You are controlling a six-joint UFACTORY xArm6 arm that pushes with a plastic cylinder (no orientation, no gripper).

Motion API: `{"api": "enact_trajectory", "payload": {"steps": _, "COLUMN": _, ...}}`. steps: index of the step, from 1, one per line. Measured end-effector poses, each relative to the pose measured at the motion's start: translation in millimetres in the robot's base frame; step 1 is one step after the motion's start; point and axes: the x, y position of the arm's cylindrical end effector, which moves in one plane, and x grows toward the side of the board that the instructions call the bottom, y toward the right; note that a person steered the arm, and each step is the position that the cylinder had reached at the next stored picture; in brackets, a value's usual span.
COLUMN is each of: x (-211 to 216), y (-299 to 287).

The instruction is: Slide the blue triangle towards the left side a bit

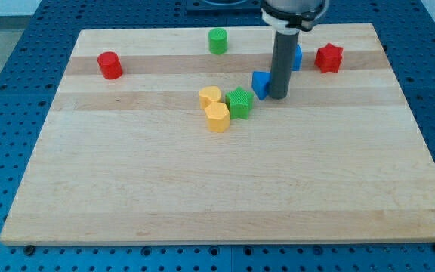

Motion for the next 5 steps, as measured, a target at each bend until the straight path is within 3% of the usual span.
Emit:
{"api": "enact_trajectory", "payload": {"steps": 1, "x": 6, "y": -9}}
{"api": "enact_trajectory", "payload": {"steps": 3, "x": -8, "y": 44}}
{"api": "enact_trajectory", "payload": {"steps": 5, "x": -21, "y": -1}}
